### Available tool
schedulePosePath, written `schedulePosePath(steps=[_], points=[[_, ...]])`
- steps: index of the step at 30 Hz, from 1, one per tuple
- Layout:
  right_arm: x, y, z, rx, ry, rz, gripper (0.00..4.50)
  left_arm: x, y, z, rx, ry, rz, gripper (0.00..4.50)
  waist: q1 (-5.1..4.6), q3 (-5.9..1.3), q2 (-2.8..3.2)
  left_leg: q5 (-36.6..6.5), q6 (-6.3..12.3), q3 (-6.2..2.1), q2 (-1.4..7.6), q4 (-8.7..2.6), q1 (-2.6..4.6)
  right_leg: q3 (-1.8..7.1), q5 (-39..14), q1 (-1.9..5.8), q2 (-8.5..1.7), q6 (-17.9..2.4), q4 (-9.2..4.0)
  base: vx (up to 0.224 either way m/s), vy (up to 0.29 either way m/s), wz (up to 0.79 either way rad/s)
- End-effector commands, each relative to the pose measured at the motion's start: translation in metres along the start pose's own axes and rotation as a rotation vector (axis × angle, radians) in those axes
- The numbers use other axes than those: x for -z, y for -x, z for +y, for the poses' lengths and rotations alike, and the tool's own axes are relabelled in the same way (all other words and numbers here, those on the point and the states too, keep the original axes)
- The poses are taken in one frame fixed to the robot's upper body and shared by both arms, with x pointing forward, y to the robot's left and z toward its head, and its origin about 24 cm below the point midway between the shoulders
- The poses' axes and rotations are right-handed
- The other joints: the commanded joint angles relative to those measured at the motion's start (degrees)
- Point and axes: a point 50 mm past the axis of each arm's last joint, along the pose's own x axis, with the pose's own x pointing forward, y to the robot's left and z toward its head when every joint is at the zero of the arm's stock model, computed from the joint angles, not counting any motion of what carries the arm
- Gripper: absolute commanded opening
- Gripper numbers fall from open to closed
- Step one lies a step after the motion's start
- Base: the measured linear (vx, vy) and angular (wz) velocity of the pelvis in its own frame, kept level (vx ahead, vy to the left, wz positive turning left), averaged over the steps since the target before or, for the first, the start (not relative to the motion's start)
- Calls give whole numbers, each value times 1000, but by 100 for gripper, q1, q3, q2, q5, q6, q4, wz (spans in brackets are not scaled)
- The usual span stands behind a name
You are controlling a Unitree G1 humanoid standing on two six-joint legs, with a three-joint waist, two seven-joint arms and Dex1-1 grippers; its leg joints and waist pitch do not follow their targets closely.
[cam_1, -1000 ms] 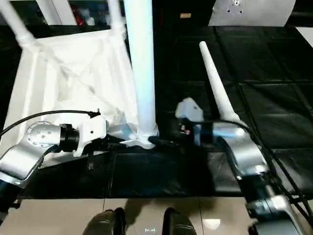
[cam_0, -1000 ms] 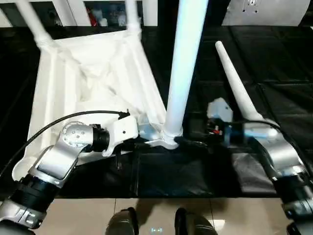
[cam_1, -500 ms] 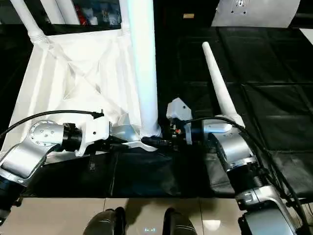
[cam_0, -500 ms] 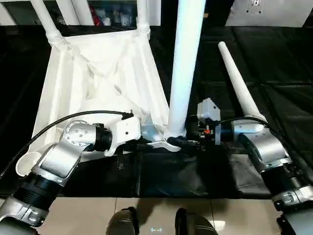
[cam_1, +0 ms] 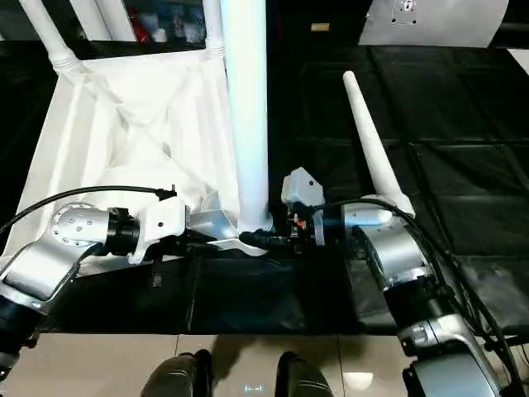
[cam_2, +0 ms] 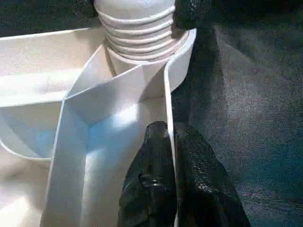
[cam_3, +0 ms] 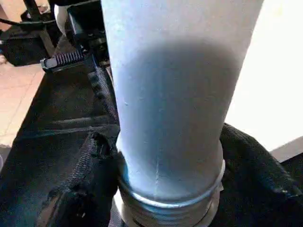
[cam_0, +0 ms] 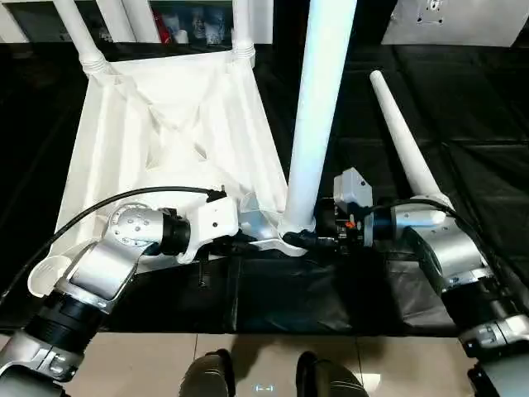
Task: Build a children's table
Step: Rotate leg to tighten
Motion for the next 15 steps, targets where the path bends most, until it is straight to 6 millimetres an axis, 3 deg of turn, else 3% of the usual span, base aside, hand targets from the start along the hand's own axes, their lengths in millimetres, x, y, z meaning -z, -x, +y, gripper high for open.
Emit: schedulePosePath(steps=[1,13,15], points=[[7,-2,8,-30,-5,23,272,-1,-8,-5,64,-14,-3,0,-61,-503,26,-485,669,-113,409,-318,86,342,-764,343,-579,-1626,-313,0,0,0],[27,-8,18,56,-137,31,272,-5,-9,2,-34,88,-67,0,-59,-492,31,-590,599,-110,410,-335,86,349,-1009,347,-590,-1579,-351,0,0,0],[33,-11,19,126,-160,52,272,-9,-11,7,-95,126,-88,0,-66,-467,31,-804,495,-125,400,-353,90,345,-1427,347,-606,-1493,-393,0,0,0]])
